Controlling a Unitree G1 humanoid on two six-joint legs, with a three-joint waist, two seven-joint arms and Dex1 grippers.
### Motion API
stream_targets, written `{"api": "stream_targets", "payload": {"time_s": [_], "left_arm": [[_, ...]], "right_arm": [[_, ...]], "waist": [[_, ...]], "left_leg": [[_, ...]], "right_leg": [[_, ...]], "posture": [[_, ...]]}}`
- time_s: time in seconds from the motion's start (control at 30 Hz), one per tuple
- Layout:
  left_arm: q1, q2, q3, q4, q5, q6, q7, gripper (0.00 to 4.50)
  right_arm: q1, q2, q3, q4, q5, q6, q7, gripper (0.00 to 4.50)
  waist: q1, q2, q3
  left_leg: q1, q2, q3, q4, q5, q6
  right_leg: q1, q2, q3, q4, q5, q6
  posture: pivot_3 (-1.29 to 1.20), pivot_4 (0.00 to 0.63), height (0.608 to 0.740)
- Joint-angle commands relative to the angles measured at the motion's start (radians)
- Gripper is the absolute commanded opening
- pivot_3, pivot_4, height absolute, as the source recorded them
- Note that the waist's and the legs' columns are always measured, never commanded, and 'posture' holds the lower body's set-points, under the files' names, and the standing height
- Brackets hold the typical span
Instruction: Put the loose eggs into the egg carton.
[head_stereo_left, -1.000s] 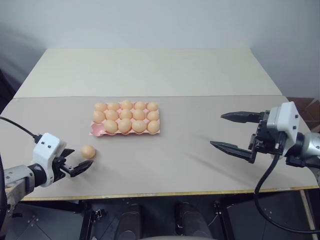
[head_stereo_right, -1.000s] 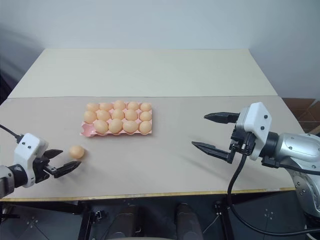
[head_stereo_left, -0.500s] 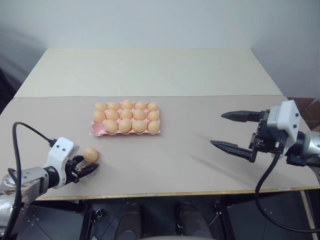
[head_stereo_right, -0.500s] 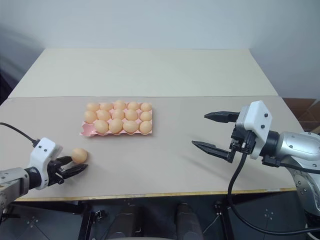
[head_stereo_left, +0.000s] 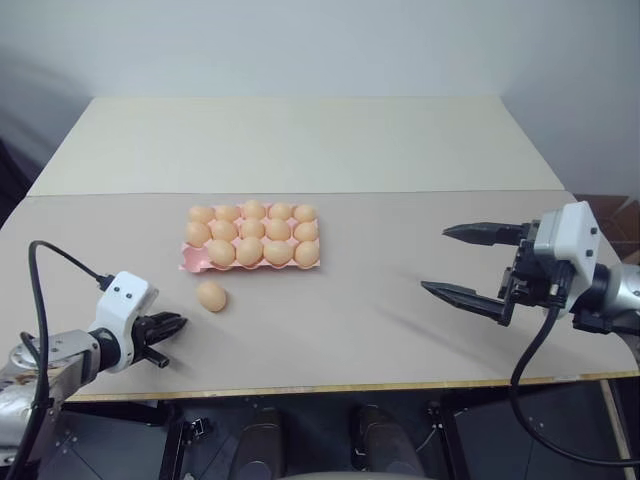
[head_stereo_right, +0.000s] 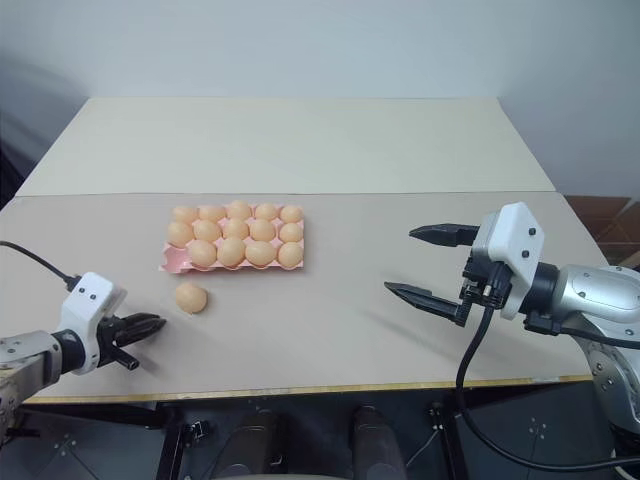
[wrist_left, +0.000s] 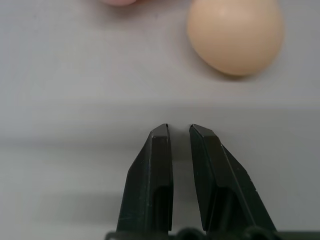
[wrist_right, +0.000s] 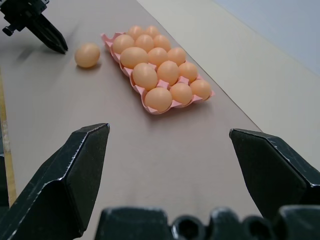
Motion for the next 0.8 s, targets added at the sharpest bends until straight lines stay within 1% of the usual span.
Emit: {"api": "stream_targets", "payload": {"time_s": [0.03, 0.13, 0.17, 0.3, 0.37, 0.47, 0.7, 0.8], "left_arm": [[0.052, 0.001, 0.083, -0.047, -0.026, -0.048, -0.063, 1.34], [0.08, 0.002, 0.119, -0.075, -0.06, -0.06, -0.108, 2.23], [0.081, 0.001, 0.123, -0.077, -0.065, -0.059, -0.11, 2.6], [0.046, -0.019, 0.114, -0.065, -0.078, -0.055, -0.092, 3.85], [0.021, -0.051, 0.086, -0.074, -0.059, -0.055, -0.041, 4.47], [-0.007, -0.109, 0.055, -0.084, -0.042, -0.055, 0.026, 4.47], [-0.027, -0.266, -0.005, -0.18, -0.113, -0.011, 0.12, 4.47], [-0.056, -0.339, -0.046, -0.207, -0.121, 0.027, 0.201, 4.47]], "right_arm": [[-0.008, -0.013, -0.033, -0.026, 0.026, -0.001, 0.001, 4.5], [-0.007, -0.009, -0.027, -0.027, 0.023, -0.004, 0.001, 4.5], [-0.007, -0.008, -0.026, -0.028, 0.022, -0.005, 0.0, 4.5], [-0.007, -0.003, -0.017, -0.029, 0.019, -0.008, -0.002, 4.5], [-0.007, -0.001, -0.018, -0.03, 0.02, -0.009, -0.003, 4.5], [-0.006, -0.001, -0.021, -0.031, 0.02, -0.009, -0.002, 4.5], [-0.004, 0.002, -0.02, -0.038, 0.019, -0.011, -0.006, 4.5], [-0.008, 0.005, -0.014, -0.039, 0.018, -0.011, -0.009, 4.5]], "waist": [[-0.002, 0.0, 0.0], [0.002, 0.0, 0.0], [0.004, 0.0, 0.0], [0.007, 0.0, 0.0], [0.006, 0.0, 0.0], [0.004, 0.0, 0.0], [0.003, 0.0, 0.0], [0.003, 0.0, 0.0]], "left_leg": [[0.0, 0.0, 0.0, 0.0, 0.0, 0.0], [-0.001, 0.0, 0.0, 0.0, 0.0, 0.0], [-0.001, 0.0, 0.0, 0.0, 0.0, 0.0], [0.0, 0.0, 0.0, 0.0, 0.0, 0.0], [0.0, 0.0, 0.0, 0.0, 0.0, 0.0], [-0.001, 0.0, 0.0, 0.0, 0.0, 0.0], [-0.001, -0.001, 0.0, 0.0, 0.0, 0.0], [0.0, -0.001, 0.0, 0.001, 0.0, 0.0]], "right_leg": [[0.0, 0.0, 0.0, 0.0, 0.0, 0.0], [-0.001, 0.0, 0.0, 0.0, 0.0, 0.0], [-0.001, 0.0, 0.0, 0.0, 0.0, 0.0], [0.0, -0.001, 0.0, 0.0, 0.0, 0.0], [0.0, -0.001, 0.0, 0.0, 0.0, 0.0], [0.0, 0.0, 0.0, 0.0, 0.0, 0.0], [0.001, 0.0, 0.0, 0.0, 0.0, 0.001], [0.002, 0.0, 0.0, 0.0, 0.0, 0.001]], "posture": [[0.0, 0.15, 0.74], [0.0, 0.15, 0.74], [0.0, 0.15, 0.74], [0.0, 0.15, 0.74], [0.0, 0.15, 0.74], [0.0, 0.15, 0.74], [0.0, 0.15, 0.74], [0.0, 0.15, 0.74]]}}
